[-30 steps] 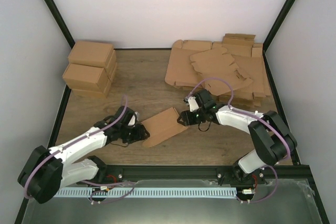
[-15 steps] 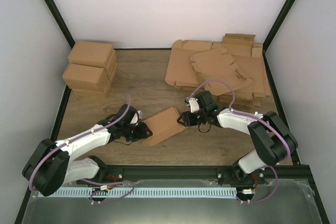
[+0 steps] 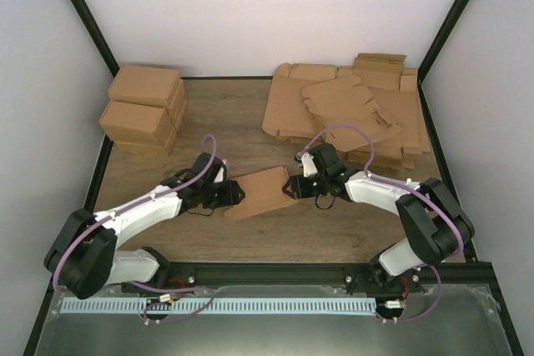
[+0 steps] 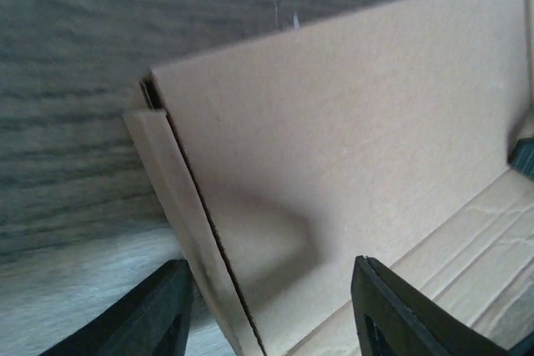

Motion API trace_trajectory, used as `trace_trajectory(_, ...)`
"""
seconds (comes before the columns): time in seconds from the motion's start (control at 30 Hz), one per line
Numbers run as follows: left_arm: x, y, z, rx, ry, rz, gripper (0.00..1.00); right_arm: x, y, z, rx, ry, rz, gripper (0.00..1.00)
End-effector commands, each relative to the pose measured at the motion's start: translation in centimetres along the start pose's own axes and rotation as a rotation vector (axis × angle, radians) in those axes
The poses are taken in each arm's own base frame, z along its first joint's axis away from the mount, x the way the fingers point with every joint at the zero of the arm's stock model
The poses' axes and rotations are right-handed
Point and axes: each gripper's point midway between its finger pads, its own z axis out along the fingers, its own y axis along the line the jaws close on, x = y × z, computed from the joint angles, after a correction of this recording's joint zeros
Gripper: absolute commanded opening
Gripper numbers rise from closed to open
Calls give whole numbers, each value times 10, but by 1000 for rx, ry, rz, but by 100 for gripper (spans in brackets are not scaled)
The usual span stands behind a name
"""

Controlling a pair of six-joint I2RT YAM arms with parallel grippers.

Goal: Fold the paper box

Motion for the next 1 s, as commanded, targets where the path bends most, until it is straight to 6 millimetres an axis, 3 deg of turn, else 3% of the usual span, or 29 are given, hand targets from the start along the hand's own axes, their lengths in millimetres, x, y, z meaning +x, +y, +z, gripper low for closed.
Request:
trace_trajectory(0.0,-24,3,-22,-79,-118,60,60,-2,-5,-6,60,8,-4,52)
trace_trajectory(0.13,-31,8,-37,-147,-145,97,80,-7,-9,-17,99,-15,-18,64)
trace_trajectory(0.23,-40,5,-44,-168,-164,131,87,-10,-4,-28,100,-38,-19,71)
trace_trajectory(0.6,-70,-20,-34,-158,-145,249,93,1,13,-54,47,-52,44,85)
trace_trajectory(0.73,-59,-21,-32,-146,-102,278,93,8,10,-57,56,-45,14,84)
trace_trajectory(0.87,-40,-27,-27,-120,-57,331,93,7,22,-58,-10,-46,-33,84)
trace_trajectory(0.97,-41,-25,-24,-157,-59,353,93,6,27,-55,-36,-35,-26,83)
